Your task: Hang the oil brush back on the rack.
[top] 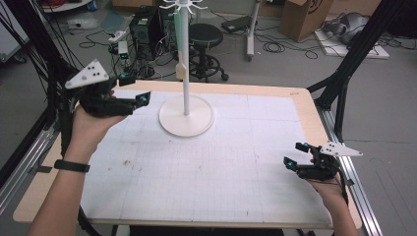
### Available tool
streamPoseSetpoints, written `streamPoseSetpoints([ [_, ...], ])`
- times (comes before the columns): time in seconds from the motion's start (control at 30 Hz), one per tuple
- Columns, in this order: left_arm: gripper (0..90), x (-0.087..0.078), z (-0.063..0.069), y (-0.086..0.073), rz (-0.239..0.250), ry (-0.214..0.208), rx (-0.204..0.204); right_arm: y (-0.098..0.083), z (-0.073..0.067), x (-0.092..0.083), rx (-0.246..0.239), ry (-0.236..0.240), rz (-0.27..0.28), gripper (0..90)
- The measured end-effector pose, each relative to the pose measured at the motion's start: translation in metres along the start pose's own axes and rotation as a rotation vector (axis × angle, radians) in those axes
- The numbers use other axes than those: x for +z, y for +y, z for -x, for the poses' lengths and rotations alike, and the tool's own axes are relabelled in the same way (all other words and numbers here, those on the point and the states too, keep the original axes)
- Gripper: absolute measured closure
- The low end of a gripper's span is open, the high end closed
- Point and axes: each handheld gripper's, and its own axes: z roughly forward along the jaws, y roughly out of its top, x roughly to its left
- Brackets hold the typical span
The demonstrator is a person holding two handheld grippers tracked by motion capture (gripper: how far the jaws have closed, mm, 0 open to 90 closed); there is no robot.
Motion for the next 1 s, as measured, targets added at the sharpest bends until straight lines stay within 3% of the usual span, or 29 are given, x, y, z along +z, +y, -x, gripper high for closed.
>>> streamPoseSetpoints([
  [0.17, 23.4, -0.006, 0.006, -0.035, -0.017, -0.007, 0.005, -0.002, -0.001, 0.002, -0.009, -0.002, -0.017, 15.2],
  [0.3, 21.8, -0.011, 0.006, -0.068, -0.004, -0.048, -0.037, -0.002, -0.001, 0.005, -0.012, -0.003, -0.025, 15.2],
  [0.47, 19.2, -0.013, 0.005, -0.098, 0.000, -0.061, -0.077, -0.002, -0.003, 0.006, -0.018, -0.003, -0.031, 15.2],
  [0.7, 18.1, -0.011, 0.010, -0.128, 0.008, -0.090, -0.079, -0.001, -0.005, 0.009, -0.026, -0.001, -0.039, 15.2],
  [1.0, 17.9, -0.002, 0.011, -0.148, -0.062, -0.087, -0.098, -0.002, -0.007, 0.010, -0.031, -0.003, -0.060, 15.1],
])
